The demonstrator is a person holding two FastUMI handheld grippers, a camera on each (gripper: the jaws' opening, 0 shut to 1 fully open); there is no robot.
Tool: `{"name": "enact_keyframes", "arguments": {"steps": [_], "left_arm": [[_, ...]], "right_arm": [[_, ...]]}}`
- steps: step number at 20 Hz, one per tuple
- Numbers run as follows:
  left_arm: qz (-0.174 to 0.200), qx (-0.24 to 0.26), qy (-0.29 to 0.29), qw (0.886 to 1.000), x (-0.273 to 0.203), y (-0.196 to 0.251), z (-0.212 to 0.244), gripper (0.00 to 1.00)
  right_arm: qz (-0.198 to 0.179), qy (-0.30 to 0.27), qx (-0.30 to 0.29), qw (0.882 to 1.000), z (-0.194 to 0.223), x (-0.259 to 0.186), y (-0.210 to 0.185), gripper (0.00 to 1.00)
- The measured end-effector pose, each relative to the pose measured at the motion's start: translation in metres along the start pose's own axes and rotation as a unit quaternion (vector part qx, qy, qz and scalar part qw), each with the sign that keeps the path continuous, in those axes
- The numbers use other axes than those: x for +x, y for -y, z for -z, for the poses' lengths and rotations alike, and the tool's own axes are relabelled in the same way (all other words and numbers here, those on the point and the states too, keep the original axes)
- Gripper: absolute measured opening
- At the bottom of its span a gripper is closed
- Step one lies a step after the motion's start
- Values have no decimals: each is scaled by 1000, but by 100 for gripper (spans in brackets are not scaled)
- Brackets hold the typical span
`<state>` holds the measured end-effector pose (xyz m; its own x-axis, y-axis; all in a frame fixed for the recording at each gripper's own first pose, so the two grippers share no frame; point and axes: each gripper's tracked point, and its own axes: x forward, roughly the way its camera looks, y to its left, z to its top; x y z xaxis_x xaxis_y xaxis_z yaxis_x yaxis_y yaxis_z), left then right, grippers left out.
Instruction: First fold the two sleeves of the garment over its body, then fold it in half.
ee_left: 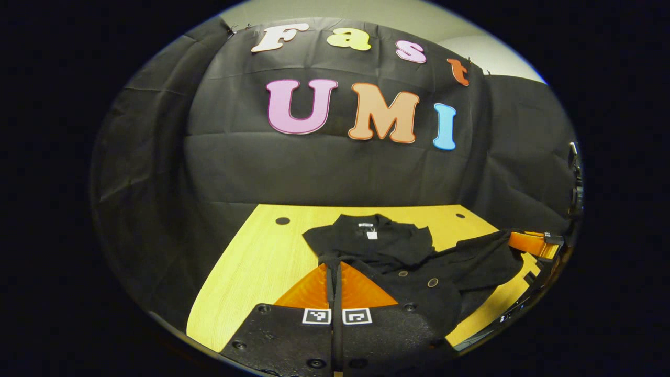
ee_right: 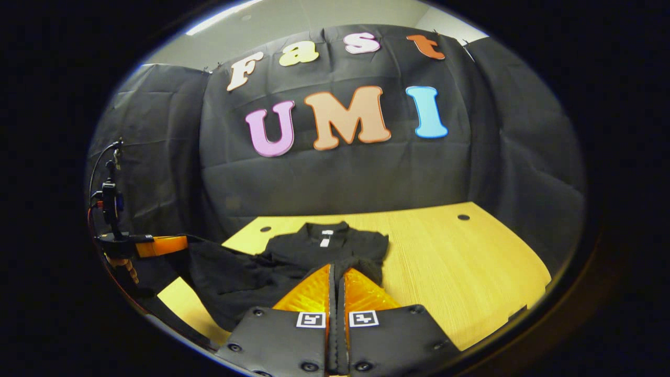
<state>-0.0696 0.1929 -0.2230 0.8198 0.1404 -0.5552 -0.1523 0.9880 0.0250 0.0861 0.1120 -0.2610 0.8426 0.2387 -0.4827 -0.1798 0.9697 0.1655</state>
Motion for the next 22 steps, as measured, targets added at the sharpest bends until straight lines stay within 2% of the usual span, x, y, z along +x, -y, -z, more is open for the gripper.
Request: {"name": "enact_keyframes", "arguments": {"steps": [1,2,5,9,11,12,22], "left_arm": [[0,-3,0,1000,6,0,-8,0],[0,-5,5,1000,12,1,-19,0],[1,2,39,999,35,-2,-56,0],[1,9,51,999,64,-4,-79,0],[-1,5,53,999,77,-6,-88,0],[-3,5,54,999,84,-6,-91,0],[-43,10,30,999,164,-24,-97,0]], "right_arm": [[-1,7,-3,1000,-10,5,1,5],[-1,12,-5,1000,-18,12,3,0],[-2,26,-4,1000,-43,33,7,2],[-4,37,-4,999,-70,58,16,0],[-4,40,-5,999,-80,67,24,5],[-4,41,-5,999,-85,75,27,2],[7,21,13,1000,-101,154,70,2]]}}
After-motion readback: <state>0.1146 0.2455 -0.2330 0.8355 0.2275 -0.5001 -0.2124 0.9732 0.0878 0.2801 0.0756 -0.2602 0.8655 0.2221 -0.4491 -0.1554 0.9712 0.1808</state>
